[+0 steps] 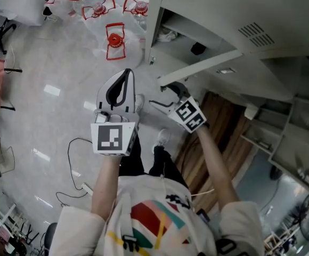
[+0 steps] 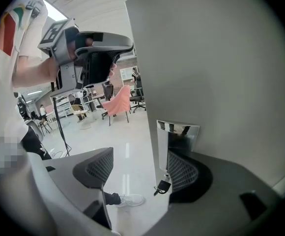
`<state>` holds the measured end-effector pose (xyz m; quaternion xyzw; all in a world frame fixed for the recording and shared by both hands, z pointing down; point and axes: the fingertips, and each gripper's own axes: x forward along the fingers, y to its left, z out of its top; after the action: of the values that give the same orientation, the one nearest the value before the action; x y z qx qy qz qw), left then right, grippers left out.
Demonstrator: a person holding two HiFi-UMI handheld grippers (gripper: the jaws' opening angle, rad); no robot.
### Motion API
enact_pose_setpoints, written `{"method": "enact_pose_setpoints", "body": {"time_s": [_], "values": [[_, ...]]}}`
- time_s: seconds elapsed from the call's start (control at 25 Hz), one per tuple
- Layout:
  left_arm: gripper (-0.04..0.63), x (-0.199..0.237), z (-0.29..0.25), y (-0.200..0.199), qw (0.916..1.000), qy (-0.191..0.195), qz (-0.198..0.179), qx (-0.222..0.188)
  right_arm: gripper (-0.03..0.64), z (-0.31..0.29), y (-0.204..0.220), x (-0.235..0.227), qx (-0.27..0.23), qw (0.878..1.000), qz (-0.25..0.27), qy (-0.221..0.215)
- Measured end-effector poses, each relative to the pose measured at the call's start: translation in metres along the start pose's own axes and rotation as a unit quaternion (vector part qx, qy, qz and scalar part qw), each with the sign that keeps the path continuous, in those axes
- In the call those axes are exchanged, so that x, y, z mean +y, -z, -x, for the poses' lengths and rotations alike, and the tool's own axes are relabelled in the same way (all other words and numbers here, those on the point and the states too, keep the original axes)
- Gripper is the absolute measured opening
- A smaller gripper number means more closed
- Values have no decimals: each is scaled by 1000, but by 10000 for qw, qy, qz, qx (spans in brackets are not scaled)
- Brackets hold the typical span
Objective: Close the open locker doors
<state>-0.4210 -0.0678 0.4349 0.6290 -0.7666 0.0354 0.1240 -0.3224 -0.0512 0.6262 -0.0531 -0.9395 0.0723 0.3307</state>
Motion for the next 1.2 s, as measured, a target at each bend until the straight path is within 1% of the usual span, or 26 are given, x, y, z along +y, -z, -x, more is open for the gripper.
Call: {"method": "enact_pose_setpoints", "body": {"time_s": [0.2, 0.32, 0.52, 0.72, 0.96, 1.2], "values": [[6, 7, -11, -1, 10000, 3, -13, 60, 334, -17, -13, -19, 52, 9998, 180, 70], [6, 7, -14, 3, 10000, 27, 6, 95, 334, -27, -20, -37, 32, 9996, 152, 222], [6, 3, -12, 14, 9996, 125, 57, 248, 334, -37, -31, -69, -98, 9983, 16, 576], [6, 4, -7, 26, 9988, 191, 123, 431, 334, -42, -44, -95, -163, 9959, 48, 892], [6, 14, -7, 26, 9988, 165, 186, 416, 336, -36, -51, -126, -223, 9910, -14, 1320], [6, 23, -1, 31, 9987, 109, 179, 459, 336, -23, -56, -149, -424, 9823, -190, 1812]]}}
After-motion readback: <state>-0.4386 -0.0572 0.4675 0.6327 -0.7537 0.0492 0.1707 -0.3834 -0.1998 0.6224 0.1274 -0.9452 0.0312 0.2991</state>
